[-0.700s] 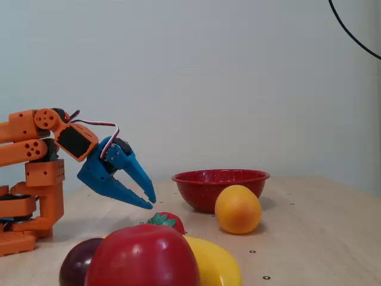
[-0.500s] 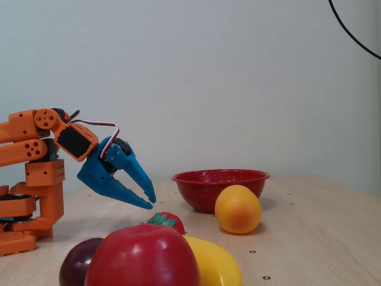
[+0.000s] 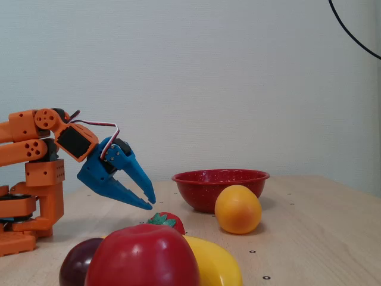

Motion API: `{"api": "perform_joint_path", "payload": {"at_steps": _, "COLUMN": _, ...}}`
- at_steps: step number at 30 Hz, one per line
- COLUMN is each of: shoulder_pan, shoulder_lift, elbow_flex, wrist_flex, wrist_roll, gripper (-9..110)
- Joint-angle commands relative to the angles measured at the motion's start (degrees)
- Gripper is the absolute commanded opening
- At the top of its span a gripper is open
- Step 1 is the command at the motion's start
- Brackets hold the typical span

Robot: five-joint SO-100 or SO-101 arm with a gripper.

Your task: Put the peach in the red bowl.

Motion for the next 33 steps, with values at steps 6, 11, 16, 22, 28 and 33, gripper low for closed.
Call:
{"api": "perform_joint_path", "payload": {"at_steps": 6, "shoulder_pan": -1.58, "shoulder_lift": -12.22, "elbow_flex": -10.11, "wrist_flex": -1.58, "wrist_roll": 3.34, "gripper": 0}}
{"api": "perform_joint_path", "payload": {"at_steps": 11, "shoulder_pan": -1.67, "shoulder_lift": -21.45, "elbow_flex": -20.13, "wrist_flex": 0.09, "wrist_roll": 6.33, "gripper": 0}}
{"api": "perform_joint_path", "payload": {"at_steps": 16, "shoulder_pan": -2.2, "shoulder_lift": -31.2, "elbow_flex": -32.26, "wrist_flex": 4.48, "wrist_roll": 8.61, "gripper": 0}}
{"api": "perform_joint_path", "payload": {"at_steps": 22, "shoulder_pan": -2.81, "shoulder_lift": -44.47, "elbow_flex": -49.04, "wrist_flex": 12.22, "wrist_roll": 10.28, "gripper": 0}}
{"api": "perform_joint_path", "payload": {"at_steps": 28, "shoulder_pan": -2.64, "shoulder_lift": -57.04, "elbow_flex": -66.88, "wrist_flex": 23.64, "wrist_roll": 10.72, "gripper": 0}}
{"api": "perform_joint_path", "payload": {"at_steps": 33, "shoulder_pan": -2.55, "shoulder_lift": -66.18, "elbow_flex": -78.66, "wrist_flex": 30.41, "wrist_roll": 8.61, "gripper": 4}}
